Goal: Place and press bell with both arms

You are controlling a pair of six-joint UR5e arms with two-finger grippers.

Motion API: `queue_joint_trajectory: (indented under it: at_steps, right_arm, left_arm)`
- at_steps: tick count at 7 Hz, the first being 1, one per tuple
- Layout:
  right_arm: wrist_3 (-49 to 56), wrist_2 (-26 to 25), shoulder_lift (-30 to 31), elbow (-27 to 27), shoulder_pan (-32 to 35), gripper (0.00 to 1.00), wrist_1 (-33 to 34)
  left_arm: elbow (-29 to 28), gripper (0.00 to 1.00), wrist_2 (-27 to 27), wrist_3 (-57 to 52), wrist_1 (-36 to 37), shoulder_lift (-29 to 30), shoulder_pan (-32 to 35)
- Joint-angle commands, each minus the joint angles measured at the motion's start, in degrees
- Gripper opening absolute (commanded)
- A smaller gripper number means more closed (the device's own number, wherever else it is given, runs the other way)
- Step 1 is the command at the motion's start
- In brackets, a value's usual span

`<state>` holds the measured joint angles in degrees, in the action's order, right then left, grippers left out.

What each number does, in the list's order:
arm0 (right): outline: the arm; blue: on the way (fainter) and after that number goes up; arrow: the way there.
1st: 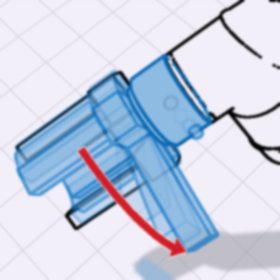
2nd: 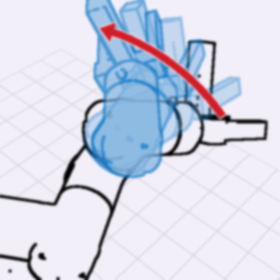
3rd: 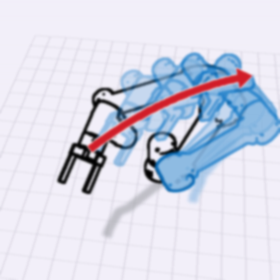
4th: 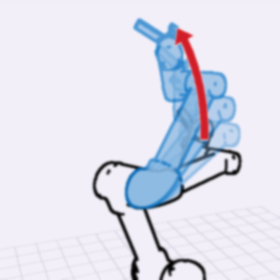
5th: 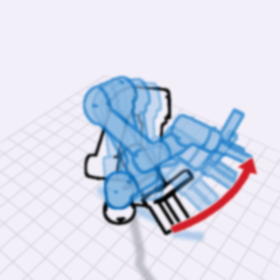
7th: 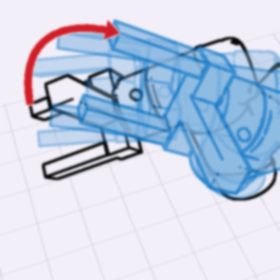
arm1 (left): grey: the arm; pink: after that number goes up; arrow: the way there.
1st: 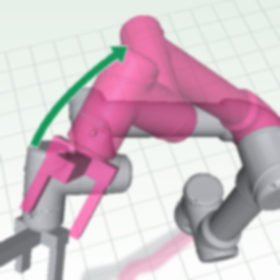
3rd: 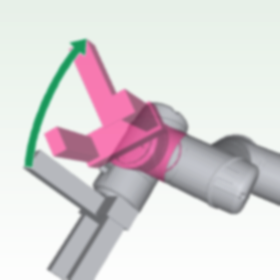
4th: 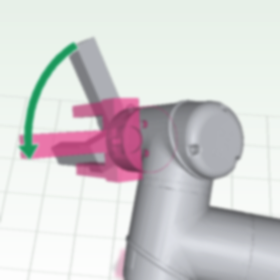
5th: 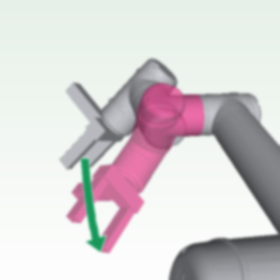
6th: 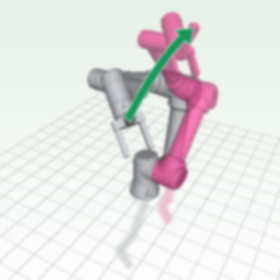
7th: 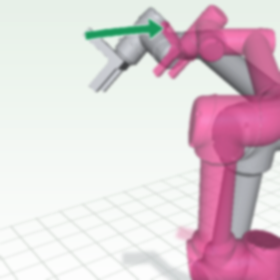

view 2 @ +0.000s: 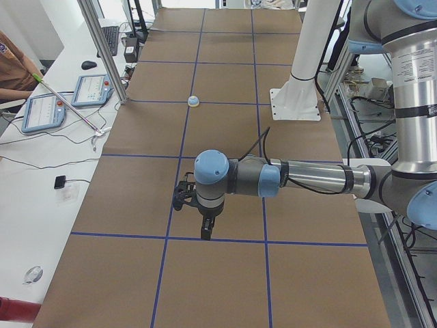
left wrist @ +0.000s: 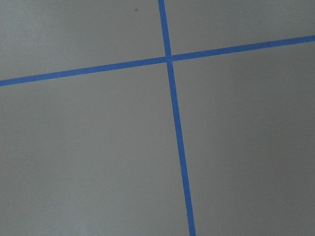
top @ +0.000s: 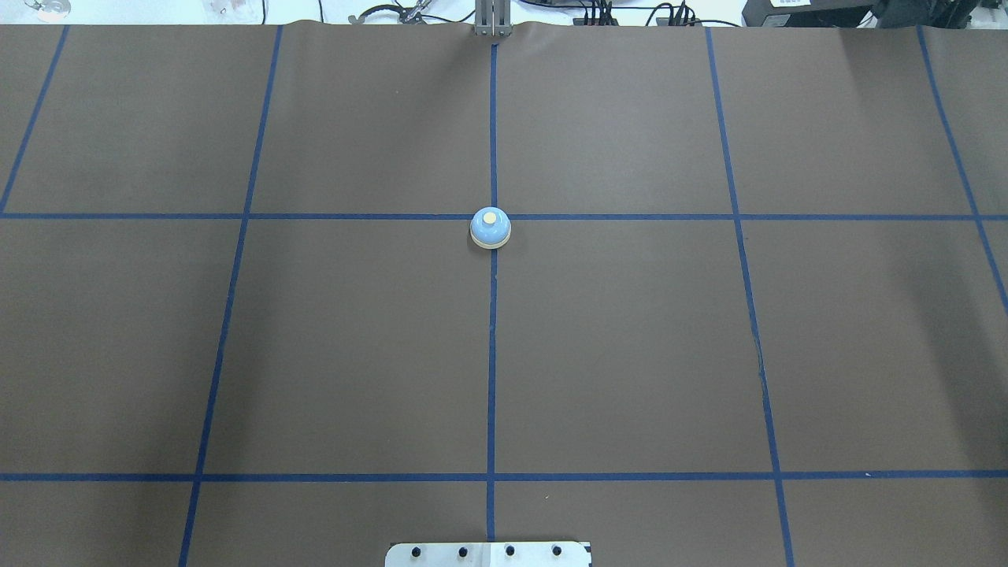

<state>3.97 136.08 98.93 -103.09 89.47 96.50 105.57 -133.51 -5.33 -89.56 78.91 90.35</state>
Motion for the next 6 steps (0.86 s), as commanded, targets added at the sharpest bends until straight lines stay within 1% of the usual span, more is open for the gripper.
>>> queue_joint_trajectory:
  at_steps: [1,6]
  right_arm:
    - [-0.01,-0.2,-0.05,0.08,0.0,1.0,0.0]
    - [-0.01,-0.2,-0.14,0.34,0.0,1.0,0.0]
  left_arm:
    - [-0.02,1.0,0.01,-0.03,0.0,-0.07,0.0]
    - [-0.63,1.0,-0.08,-0.65,-0.44,-0.42,-0.09]
